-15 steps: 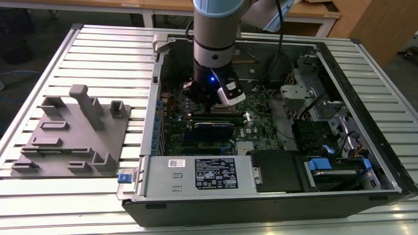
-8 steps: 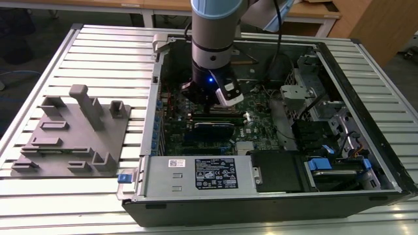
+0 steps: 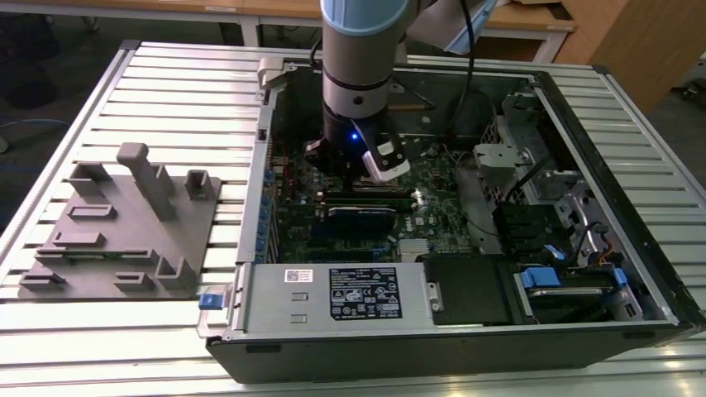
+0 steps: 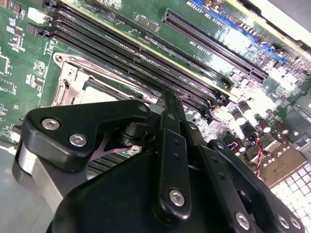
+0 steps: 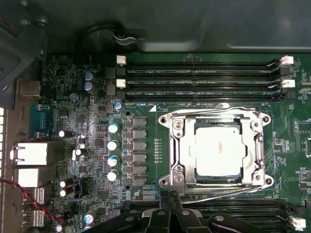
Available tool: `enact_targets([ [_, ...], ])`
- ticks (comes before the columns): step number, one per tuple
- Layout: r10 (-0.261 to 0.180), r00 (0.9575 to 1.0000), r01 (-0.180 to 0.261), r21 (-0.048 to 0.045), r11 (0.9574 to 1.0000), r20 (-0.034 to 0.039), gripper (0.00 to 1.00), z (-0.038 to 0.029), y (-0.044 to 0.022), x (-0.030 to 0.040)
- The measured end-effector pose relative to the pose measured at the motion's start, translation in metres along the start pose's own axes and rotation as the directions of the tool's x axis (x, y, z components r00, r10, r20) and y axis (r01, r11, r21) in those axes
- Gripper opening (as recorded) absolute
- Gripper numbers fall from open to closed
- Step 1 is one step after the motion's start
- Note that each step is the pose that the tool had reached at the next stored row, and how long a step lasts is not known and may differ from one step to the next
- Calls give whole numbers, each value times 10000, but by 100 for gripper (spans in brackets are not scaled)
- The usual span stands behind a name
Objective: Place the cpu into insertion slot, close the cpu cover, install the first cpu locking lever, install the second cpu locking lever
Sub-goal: 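Install the second cpu locking lever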
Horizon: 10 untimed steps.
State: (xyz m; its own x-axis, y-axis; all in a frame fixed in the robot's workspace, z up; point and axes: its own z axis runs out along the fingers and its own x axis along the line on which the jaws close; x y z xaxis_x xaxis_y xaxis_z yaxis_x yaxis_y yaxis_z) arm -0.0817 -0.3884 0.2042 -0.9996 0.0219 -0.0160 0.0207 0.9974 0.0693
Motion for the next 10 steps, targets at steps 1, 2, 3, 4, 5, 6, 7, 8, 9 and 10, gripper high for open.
enact_targets([
  [1, 1, 10000, -1, -52, 10000, 0, 10, 1, -3, 0],
  [2, 2, 10000, -2, -97, 10000, -2, 10, 1, -7, 0],
  [3, 3, 10000, -3, -130, 9999, -2, 10, 2, -12, 0],
  [4, 3, 10000, -3, -150, 9999, -3, 10, 4, -16, 0],
  [5, 4, 10000, -4, -159, 9999, -2, 10, 7, -23, 0],
  [6, 4, 10000, -4, -169, 9999, -2, 10, 12, -30, 0],
  [7, 3, 10000, -4, -181, 9998, -3, 10, 17, -37, 0],
  [8, 4, 10000, -4, -199, 9998, -3, 10, 21, -43, 0],
  [9, 4, 10000, -4, -230, 9997, -4, 10, 25, -49, 2],
  [10, 5, 10000, -5, -277, 9996, -5, 10, 27, -55, 2],
])
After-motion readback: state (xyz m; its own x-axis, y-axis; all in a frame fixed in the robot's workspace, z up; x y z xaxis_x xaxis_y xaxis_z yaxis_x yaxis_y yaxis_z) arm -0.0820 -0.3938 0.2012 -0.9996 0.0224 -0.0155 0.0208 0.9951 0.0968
